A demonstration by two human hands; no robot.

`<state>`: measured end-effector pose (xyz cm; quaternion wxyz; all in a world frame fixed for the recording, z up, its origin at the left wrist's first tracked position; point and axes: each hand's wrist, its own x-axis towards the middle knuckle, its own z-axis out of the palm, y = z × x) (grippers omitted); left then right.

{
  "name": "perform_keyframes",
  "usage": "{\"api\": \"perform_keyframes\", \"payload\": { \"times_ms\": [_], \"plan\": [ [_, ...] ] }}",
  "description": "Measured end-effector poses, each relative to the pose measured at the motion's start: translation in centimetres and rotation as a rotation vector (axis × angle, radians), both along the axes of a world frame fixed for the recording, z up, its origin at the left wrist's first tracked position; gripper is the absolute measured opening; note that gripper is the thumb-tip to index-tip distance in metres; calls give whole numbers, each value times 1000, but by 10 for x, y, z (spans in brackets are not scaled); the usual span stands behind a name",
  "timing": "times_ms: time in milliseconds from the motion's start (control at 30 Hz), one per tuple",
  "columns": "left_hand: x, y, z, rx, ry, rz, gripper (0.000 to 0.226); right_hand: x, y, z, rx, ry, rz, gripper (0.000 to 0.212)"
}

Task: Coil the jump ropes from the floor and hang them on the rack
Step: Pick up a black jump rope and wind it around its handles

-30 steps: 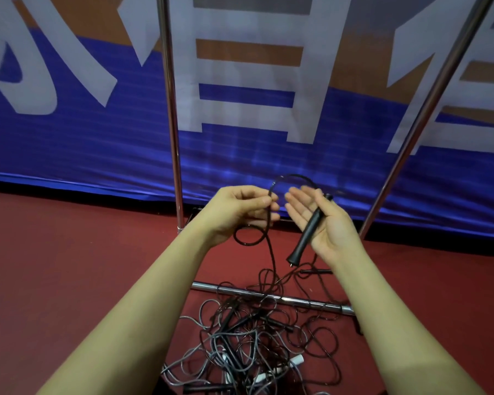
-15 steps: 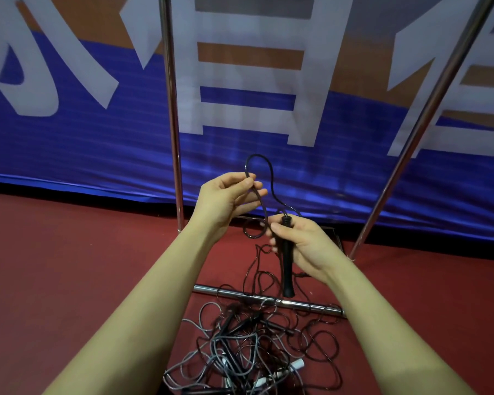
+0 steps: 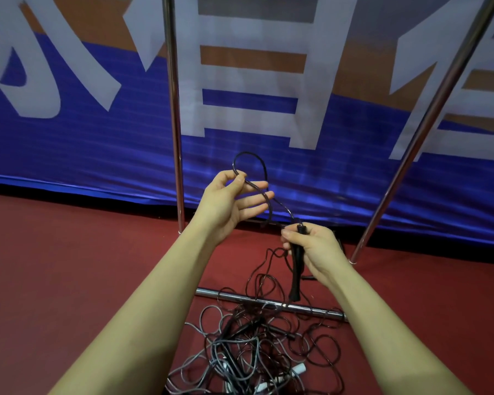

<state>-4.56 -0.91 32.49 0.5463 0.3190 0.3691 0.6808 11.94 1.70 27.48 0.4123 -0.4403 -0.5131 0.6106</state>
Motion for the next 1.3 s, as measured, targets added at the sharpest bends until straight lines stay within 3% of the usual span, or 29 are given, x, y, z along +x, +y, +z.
{"api": "perform_keyframes", "payload": {
  "times_ms": [167,333,533,733,867,967,1100,1300],
  "plan": [
    [-3,7,-3,41,-108,68,12,2,-7,4,-75,-3,203,15],
    [-4,13,-10,-73,-32,91,12,1,-17,23,-152,237,294,15],
    [9,3,-15,-329,209,-217,22,7,-11,38,-149,581,98,19],
    [24,-8,-16,-277,464,-463,27,10,-3,42,-148,746,10,22],
    [29,-11,-19,-195,516,-546,23,16,0,44,-148,782,6,22],
    [23,-10,-20,-149,565,-536,13,22,3,43,-144,768,-12,21],
    [20,-9,-14,-118,455,-395,11,23,6,36,-155,686,52,21],
    [15,-3,-3,-84,128,-196,13,16,2,15,-158,268,280,24]
  ]
}}
